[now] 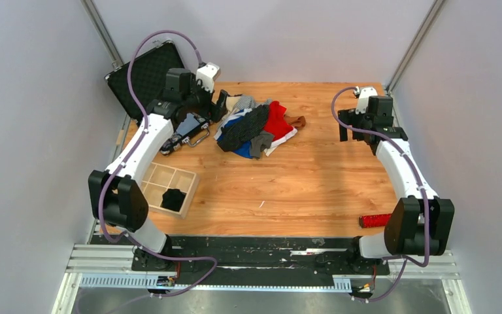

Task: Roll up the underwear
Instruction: Pick up the underwear from the center of the board, then place the underwear at the center of the board, then flatten out the underwear at the center of the board.

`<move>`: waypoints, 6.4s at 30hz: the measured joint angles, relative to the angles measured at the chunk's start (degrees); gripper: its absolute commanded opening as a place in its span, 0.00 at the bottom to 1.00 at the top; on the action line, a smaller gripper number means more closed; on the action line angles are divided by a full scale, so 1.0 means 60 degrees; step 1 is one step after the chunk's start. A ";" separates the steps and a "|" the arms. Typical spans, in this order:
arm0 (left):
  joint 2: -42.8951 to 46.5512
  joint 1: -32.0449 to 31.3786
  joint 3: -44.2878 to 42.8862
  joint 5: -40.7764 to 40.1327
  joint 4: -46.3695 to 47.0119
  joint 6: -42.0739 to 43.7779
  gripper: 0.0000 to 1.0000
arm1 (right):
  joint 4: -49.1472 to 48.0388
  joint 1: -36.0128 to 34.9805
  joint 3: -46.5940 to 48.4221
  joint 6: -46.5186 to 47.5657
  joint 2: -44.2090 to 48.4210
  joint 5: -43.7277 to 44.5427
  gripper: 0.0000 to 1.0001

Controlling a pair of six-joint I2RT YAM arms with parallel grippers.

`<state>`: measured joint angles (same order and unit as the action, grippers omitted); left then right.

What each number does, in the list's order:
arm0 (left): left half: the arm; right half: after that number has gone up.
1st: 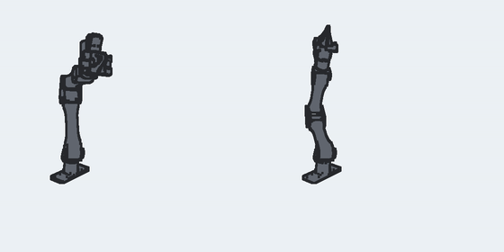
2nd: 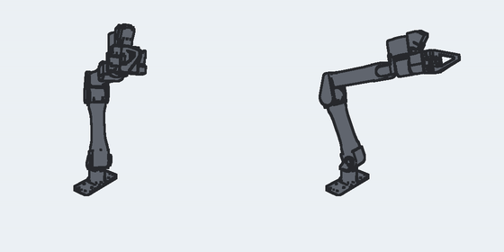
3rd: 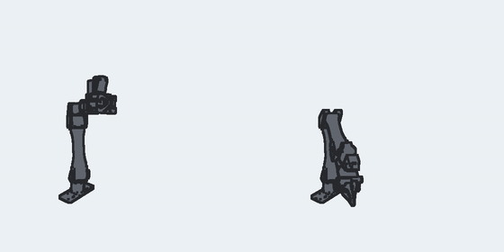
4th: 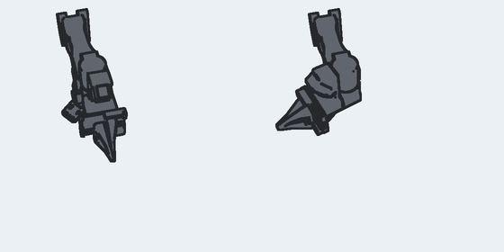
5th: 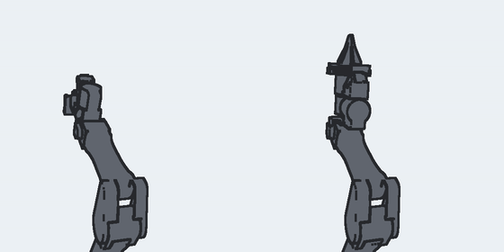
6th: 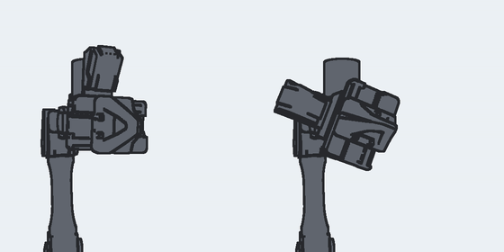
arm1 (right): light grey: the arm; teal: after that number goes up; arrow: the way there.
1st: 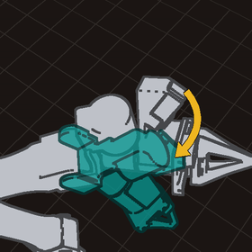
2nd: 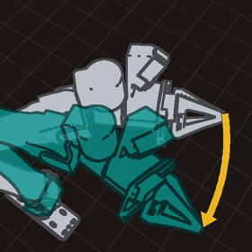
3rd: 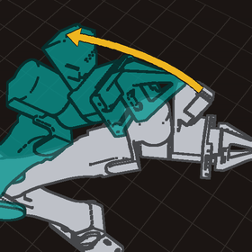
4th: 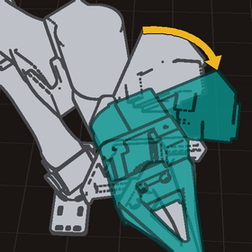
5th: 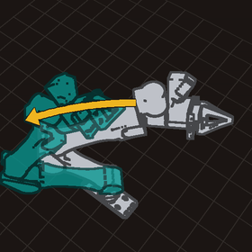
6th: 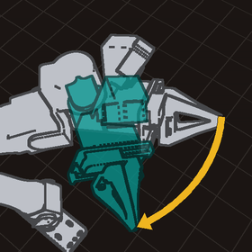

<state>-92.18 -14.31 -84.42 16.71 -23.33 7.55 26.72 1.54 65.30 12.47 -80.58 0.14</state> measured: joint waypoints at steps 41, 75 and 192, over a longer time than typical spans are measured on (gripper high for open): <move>-0.3031 -0.0386 0.0062 0.0171 -0.2146 -0.0426 0.56 | 0.2007 -0.1996 0.1206 0.0943 -0.0790 -0.3610 1.00; 0.0586 -0.0987 -0.3042 0.3428 0.0157 -0.1060 0.00 | 0.2138 -0.2280 0.3617 0.0670 -0.1341 -0.5559 0.82; -0.1763 -0.0780 0.1239 0.3122 -0.1337 -0.2499 0.00 | 0.0324 -0.4044 -0.0943 0.1599 -0.1413 -0.3905 0.27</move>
<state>-102.76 -18.98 -76.99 35.44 -31.35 -7.44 28.67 -22.72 59.64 22.06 -89.06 -23.29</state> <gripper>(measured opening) 0.007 0.150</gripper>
